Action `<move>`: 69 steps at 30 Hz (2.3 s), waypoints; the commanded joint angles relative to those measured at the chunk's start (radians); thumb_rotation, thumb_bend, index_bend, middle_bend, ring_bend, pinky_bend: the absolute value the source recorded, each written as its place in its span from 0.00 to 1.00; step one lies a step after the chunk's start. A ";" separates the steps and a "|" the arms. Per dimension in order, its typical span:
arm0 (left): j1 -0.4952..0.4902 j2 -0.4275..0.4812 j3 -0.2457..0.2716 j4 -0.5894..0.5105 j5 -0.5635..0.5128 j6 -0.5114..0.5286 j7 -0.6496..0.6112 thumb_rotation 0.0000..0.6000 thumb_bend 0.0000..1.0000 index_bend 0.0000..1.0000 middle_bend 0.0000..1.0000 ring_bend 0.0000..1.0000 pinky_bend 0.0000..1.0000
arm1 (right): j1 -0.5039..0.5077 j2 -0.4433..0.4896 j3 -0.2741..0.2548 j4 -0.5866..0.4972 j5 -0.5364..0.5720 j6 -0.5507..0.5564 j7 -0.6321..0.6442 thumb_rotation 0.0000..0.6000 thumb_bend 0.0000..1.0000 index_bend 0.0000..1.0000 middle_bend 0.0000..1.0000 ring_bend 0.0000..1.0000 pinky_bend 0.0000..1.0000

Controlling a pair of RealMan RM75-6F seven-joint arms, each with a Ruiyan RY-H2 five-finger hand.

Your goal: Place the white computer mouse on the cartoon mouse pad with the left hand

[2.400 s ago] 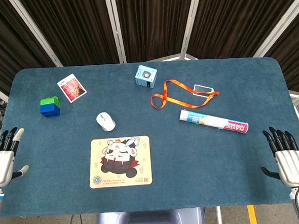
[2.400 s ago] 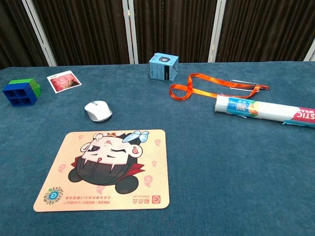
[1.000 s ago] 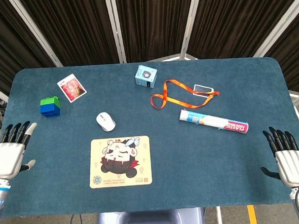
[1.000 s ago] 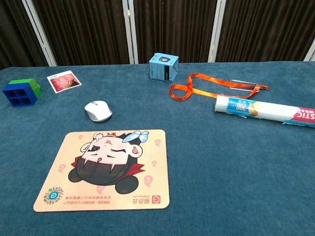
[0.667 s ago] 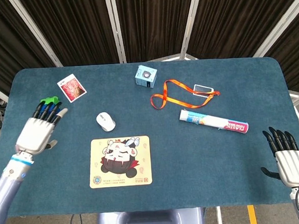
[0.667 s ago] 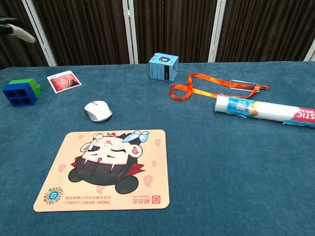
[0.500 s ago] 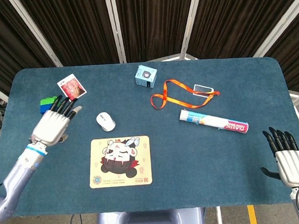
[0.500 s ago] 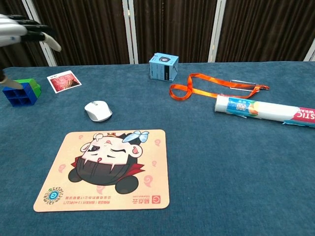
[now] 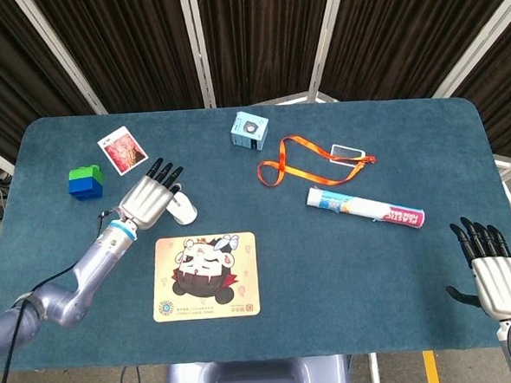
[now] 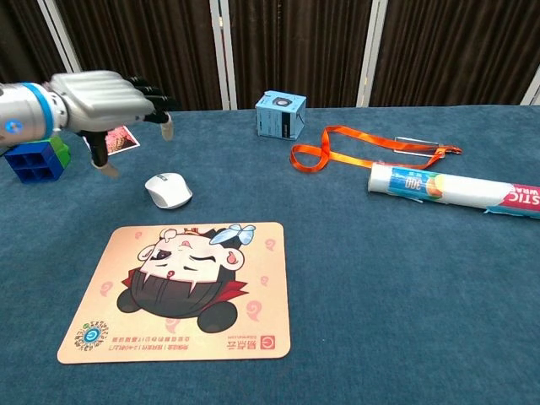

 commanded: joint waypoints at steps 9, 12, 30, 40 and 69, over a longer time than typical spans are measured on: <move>-0.097 -0.128 0.023 0.161 -0.119 -0.084 0.044 1.00 0.13 0.25 0.00 0.00 0.00 | 0.004 0.005 0.001 -0.004 0.008 -0.012 0.007 1.00 0.09 0.00 0.00 0.00 0.00; -0.111 -0.152 0.027 0.201 -0.135 -0.095 0.043 1.00 0.13 0.25 0.00 0.00 0.00 | 0.006 0.005 0.002 -0.005 0.011 -0.015 0.006 1.00 0.09 0.00 0.00 0.00 0.00; -0.162 -0.270 0.058 0.392 -0.158 -0.140 -0.045 1.00 0.14 0.30 0.00 0.00 0.00 | 0.011 0.004 0.006 -0.010 0.026 -0.025 -0.005 1.00 0.09 0.00 0.00 0.00 0.00; -0.167 -0.292 0.079 0.428 -0.139 -0.147 -0.084 1.00 0.27 0.44 0.00 0.00 0.00 | 0.010 0.005 0.005 -0.011 0.025 -0.023 -0.004 1.00 0.09 0.00 0.00 0.00 0.00; -0.140 -0.105 0.226 0.012 0.269 0.042 -0.282 1.00 0.29 0.48 0.00 0.00 0.00 | 0.008 0.002 0.005 -0.012 0.027 -0.017 -0.015 1.00 0.09 0.00 0.00 0.00 0.00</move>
